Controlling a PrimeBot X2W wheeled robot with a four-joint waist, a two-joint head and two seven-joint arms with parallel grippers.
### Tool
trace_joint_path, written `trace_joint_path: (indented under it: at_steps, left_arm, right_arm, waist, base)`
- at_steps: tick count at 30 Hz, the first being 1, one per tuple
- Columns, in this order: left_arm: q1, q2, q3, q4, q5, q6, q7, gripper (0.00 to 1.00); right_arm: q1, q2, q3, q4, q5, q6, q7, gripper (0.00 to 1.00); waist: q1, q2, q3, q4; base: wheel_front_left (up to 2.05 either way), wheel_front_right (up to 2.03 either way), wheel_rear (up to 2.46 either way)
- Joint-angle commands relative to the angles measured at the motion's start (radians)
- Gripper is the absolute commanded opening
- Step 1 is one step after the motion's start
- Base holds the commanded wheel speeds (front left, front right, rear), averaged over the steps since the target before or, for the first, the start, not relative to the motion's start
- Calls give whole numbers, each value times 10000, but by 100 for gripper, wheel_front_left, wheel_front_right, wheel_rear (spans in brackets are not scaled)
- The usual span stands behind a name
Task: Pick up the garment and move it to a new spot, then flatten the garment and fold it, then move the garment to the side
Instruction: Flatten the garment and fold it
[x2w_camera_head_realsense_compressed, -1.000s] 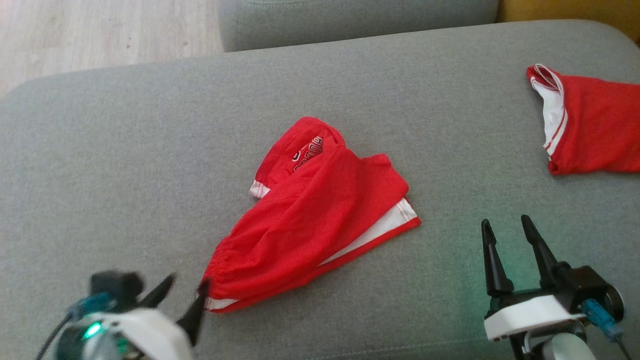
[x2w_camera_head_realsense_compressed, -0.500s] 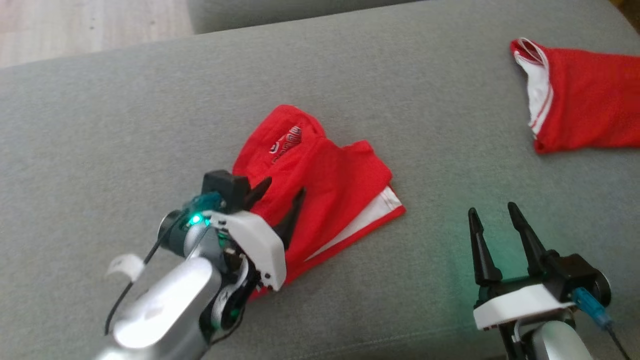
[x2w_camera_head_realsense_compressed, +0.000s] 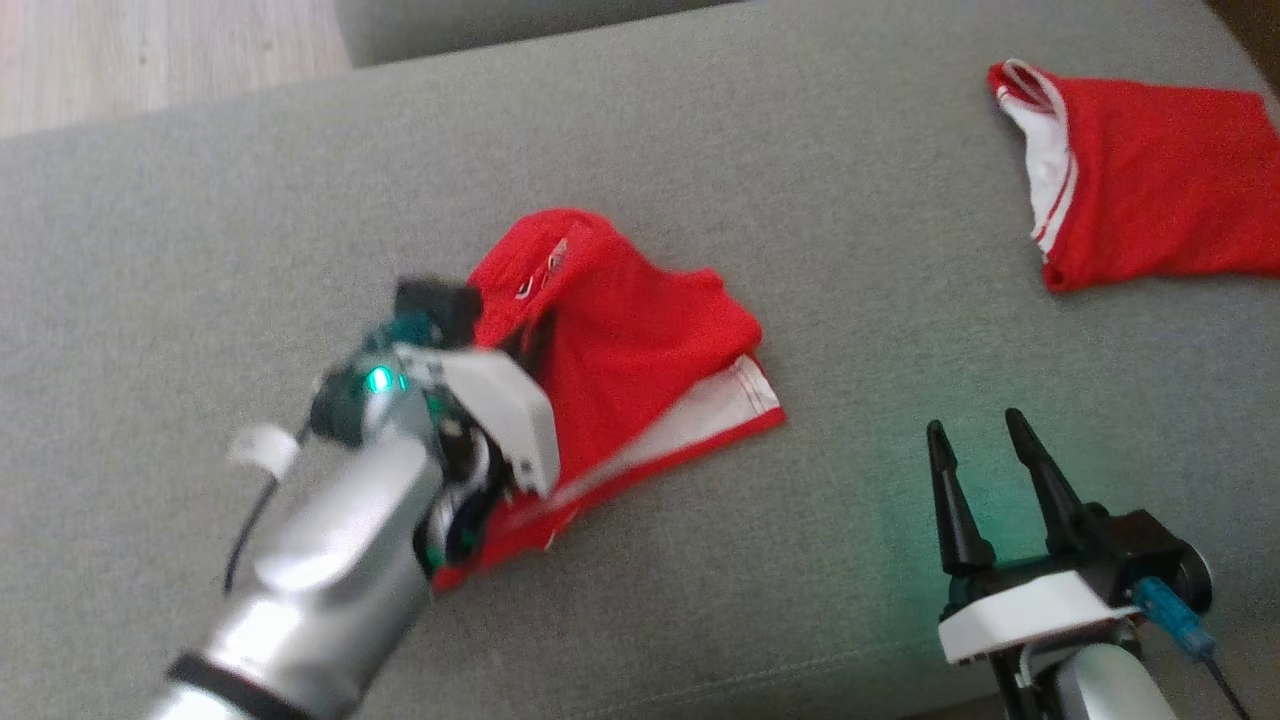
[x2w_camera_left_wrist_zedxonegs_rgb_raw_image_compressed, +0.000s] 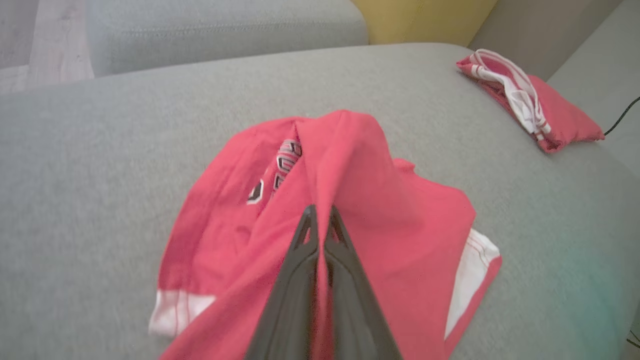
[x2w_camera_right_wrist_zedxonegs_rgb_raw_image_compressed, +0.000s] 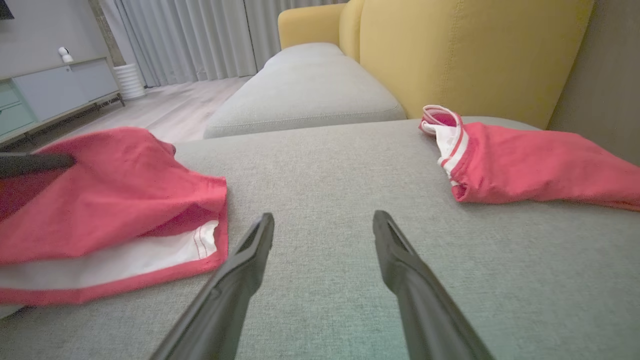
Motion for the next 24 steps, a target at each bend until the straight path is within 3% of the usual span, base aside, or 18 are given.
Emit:
trace_joint_path:
  at_steps: [1, 6, 7, 9, 10, 12, 16, 24]
  left_arm:
    - [-1112, 111, 554, 24, 21, -153, -196, 0]
    - [-2017, -109, 552, 1437, 173, -658, -654, 0]
    - [-2161, -190, 580, 1749, 143, -728, -707, 8]
    - [-2381, -348, 482, 2366, 180, -938, -772, 66]
    - [-2451, -457, 480, 2643, 119, -1049, -769, 100]
    - [-2628, -720, 549, 3192, -13, -1303, -1069, 100]
    - [-2715, -847, 829, 3514, -62, -1183, -2017, 100]
    - [-2221, -514, 1138, 2529, 266, -960, -2743, 100]
  right_arm:
    - [-408, -52, 304, -370, -93, -7, -65, 100]
    - [-565, -52, 477, -295, -180, -7, -65, 100]
    - [-615, -52, 461, -298, -189, -7, -65, 100]
    - [-673, -52, 449, -248, -239, -7, -65, 100]
    - [-693, -52, 460, -222, -258, -7, -65, 100]
    - [-751, -52, 464, -180, -265, -7, -65, 100]
    - [-730, -52, 357, -181, -257, -7, -65, 100]
    - [-844, -52, -55, -531, -273, -7, -65, 100]
  waist:
    - [0, 0, 322, 129]
    - [0, 0, 567, 278]
    - [0, 0, 603, 300]
    - [0, 0, 582, 337]
    - [0, 0, 577, 354]
    - [0, 0, 552, 420]
    - [0, 0, 470, 579]
    - [0, 0, 719, 1007]
  base:
    - [0, 0, 0]
    - [0, 0, 0]
    - [0, 0, 0]
    - [0, 0, 0]
    - [0, 0, 0]
    - [0, 0, 0]
    - [0, 0, 0]
    - [0, 0, 0]
